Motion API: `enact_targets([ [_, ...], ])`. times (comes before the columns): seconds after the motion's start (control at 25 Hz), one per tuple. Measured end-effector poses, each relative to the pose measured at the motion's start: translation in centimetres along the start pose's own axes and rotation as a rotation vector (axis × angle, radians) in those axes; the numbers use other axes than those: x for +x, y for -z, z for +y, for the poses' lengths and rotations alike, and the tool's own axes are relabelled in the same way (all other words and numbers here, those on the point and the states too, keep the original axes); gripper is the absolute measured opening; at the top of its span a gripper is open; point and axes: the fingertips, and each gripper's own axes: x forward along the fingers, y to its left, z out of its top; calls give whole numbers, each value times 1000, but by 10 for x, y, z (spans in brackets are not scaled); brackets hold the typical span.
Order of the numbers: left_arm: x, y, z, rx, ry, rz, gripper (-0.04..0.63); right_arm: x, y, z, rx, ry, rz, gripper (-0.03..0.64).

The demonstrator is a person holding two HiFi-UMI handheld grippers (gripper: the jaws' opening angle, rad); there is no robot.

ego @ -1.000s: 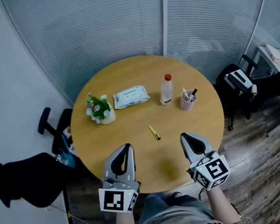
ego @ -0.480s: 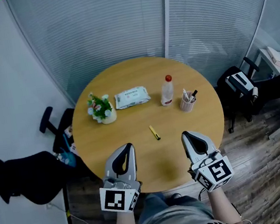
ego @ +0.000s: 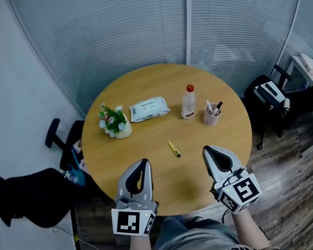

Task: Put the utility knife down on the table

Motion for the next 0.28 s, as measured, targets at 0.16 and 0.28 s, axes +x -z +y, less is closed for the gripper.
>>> enact_targets([
  [0.16, 3, 1, 3, -3, -2, 0, 9, 3, 0, -2, 0, -1, -6, 2],
  [0.28, 6, 1, 6, -5, -2, -3, 9, 7, -1, -4, 4, 1, -1, 2],
])
